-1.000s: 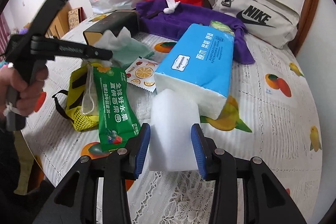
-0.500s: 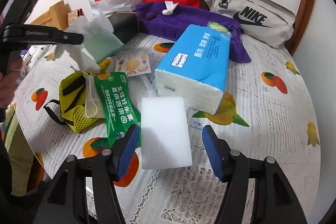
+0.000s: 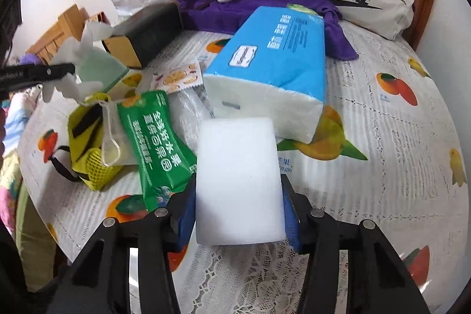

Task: Organize soft objects
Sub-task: 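Lift the sponge block and gloves and carry both toward the purple towel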

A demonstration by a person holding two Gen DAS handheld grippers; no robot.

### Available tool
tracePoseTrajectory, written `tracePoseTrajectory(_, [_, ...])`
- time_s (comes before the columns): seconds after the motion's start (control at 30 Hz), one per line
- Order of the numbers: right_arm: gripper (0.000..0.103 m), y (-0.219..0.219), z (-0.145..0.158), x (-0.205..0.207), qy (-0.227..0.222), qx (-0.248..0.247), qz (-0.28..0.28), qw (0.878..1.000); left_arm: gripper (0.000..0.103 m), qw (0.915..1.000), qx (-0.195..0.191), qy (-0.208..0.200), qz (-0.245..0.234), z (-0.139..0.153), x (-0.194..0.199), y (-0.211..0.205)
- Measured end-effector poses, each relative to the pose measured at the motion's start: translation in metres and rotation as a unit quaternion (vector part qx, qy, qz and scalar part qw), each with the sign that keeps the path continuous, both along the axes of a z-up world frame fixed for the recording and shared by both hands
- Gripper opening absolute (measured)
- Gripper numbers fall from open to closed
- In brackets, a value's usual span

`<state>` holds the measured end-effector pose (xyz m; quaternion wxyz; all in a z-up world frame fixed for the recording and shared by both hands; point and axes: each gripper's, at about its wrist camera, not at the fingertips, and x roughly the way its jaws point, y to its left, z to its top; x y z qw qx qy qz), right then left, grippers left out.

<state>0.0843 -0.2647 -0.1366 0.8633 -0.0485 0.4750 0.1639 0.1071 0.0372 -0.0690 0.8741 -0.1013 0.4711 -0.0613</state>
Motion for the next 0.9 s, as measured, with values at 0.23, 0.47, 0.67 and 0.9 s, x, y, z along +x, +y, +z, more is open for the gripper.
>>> tracePoseTrajectory(0.23, [0.050,0.000,0.005,-0.005,-0.005,-0.009,0.007,1.000,0.016,0.9996,-0.007,0.025,0.009,-0.024,0.003,0.003])
tracePoseTrajectory(0.47, [0.050,-0.005,0.005,-0.006,-0.002,-0.021,-0.002,1.000,0.046,0.9997,0.021,0.013,0.000,-0.036,0.007,0.000])
tracePoseTrajectory(0.67, [0.050,-0.006,0.002,-0.002,0.005,-0.030,-0.012,0.999,0.068,0.9994,0.031,0.005,-0.011,-0.043,0.031,-0.005])
tracePoseTrajectory(0.9, [0.050,-0.010,-0.001,-0.003,0.006,-0.034,-0.023,0.999,0.013,0.9991,0.033,0.007,-0.025,-0.052,0.038,-0.012])
